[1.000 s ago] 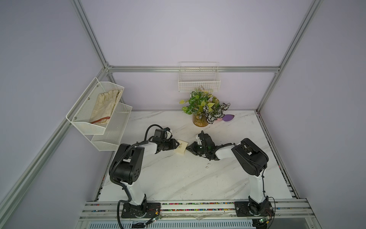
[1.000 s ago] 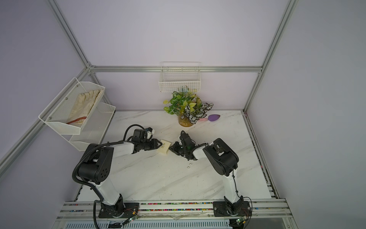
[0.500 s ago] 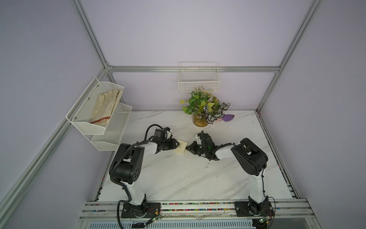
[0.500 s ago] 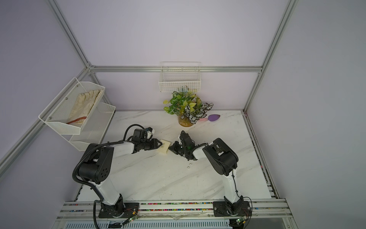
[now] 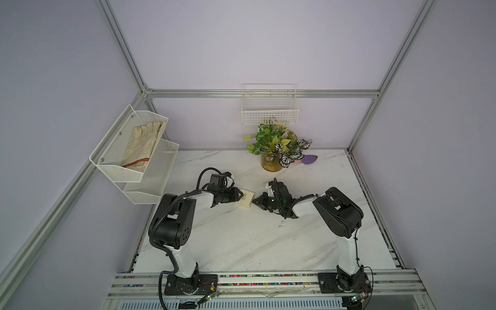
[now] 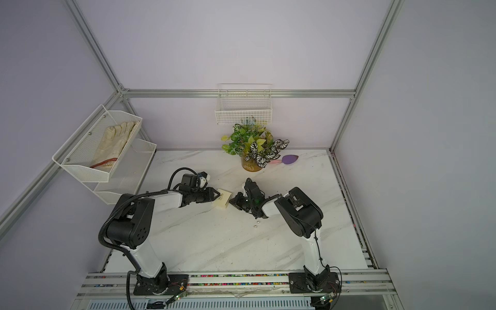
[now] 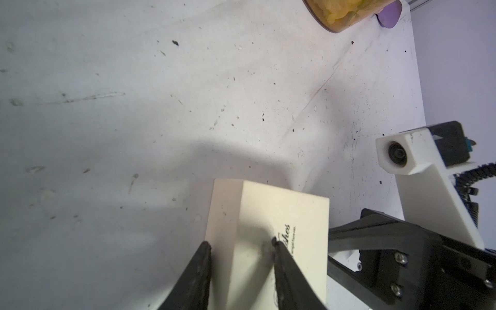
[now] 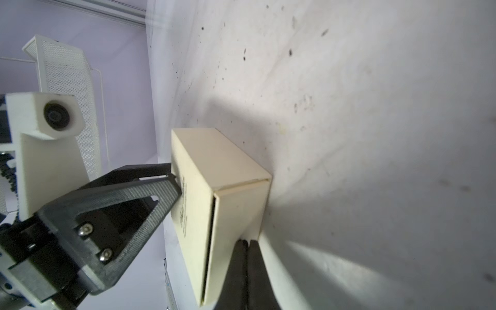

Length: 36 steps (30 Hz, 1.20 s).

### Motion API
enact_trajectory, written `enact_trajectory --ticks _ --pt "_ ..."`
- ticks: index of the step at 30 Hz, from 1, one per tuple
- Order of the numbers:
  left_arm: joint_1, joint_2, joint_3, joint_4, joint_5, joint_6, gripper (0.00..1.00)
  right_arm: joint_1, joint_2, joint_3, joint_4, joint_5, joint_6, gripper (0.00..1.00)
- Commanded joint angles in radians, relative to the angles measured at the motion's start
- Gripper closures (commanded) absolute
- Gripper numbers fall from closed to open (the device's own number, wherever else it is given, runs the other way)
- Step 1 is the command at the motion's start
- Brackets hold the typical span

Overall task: Place the earrings into the drawer-style jewelry box
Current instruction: Open the drawer in the jewelry box.

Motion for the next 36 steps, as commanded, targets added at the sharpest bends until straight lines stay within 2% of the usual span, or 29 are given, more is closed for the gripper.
enact_trajectory --ticks 1,22,33,36 --pt "-0.008 0.048 0.031 -0.043 -0.046 0.021 0.62 -0.007 -0.039 -0.035 0.0 0.021 0.011 1.0" --pt "-0.008 0.043 0.036 -0.055 -0.05 0.032 0.62 -0.044 -0.194 -0.207 -0.043 0.072 -0.005 1.0" --pt "-0.01 0.04 0.039 -0.054 -0.024 0.035 0.62 -0.048 -0.2 -0.206 -0.062 0.071 -0.025 1.0" --pt "-0.013 0.04 0.044 -0.054 -0.015 0.034 0.57 -0.048 -0.192 -0.193 -0.063 0.063 -0.026 0.98"
